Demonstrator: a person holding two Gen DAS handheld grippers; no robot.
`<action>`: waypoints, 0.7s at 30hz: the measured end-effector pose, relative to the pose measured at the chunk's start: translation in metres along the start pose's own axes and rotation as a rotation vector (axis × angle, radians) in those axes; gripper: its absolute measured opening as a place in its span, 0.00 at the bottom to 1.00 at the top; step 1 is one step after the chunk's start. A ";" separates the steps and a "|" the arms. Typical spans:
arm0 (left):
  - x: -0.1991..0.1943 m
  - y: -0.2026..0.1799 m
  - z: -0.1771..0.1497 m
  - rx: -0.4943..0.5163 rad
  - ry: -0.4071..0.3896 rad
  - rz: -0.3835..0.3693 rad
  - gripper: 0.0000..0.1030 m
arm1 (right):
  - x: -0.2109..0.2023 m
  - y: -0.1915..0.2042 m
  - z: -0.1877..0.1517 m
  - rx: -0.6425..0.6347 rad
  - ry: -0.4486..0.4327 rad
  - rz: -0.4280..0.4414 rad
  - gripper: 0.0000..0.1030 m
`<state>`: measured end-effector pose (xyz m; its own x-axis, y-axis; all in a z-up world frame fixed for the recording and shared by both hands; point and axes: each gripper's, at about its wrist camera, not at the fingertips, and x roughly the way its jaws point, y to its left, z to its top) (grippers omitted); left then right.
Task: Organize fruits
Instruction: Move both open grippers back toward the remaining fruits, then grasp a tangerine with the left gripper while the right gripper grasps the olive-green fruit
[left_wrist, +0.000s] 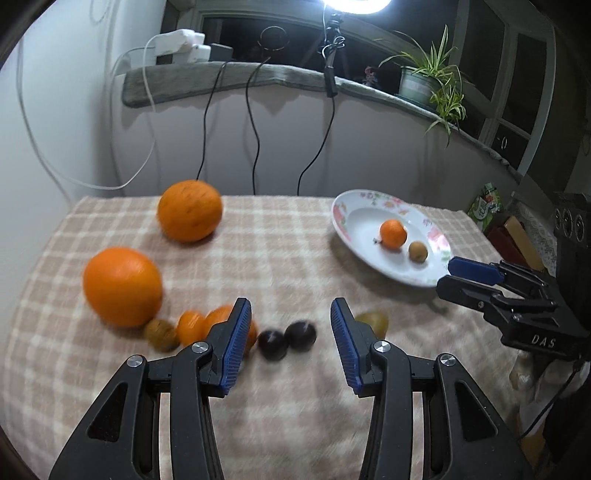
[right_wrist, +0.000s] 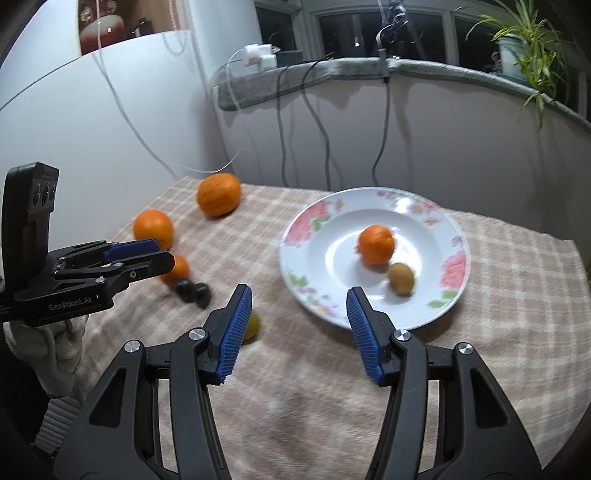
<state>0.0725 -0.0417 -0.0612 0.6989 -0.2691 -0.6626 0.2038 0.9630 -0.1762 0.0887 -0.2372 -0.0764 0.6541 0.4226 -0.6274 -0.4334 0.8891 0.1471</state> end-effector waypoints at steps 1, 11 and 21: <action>-0.001 0.001 -0.003 0.004 0.004 0.002 0.40 | 0.002 0.002 -0.001 -0.002 0.006 0.008 0.54; 0.013 -0.010 -0.016 0.083 0.060 -0.010 0.28 | 0.032 0.022 -0.015 -0.040 0.099 0.069 0.46; 0.017 0.001 -0.018 0.069 0.063 0.025 0.26 | 0.045 0.020 -0.016 -0.040 0.135 0.067 0.44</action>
<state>0.0719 -0.0454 -0.0854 0.6603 -0.2413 -0.7112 0.2345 0.9659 -0.1100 0.0992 -0.2031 -0.1136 0.5347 0.4504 -0.7149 -0.4993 0.8510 0.1627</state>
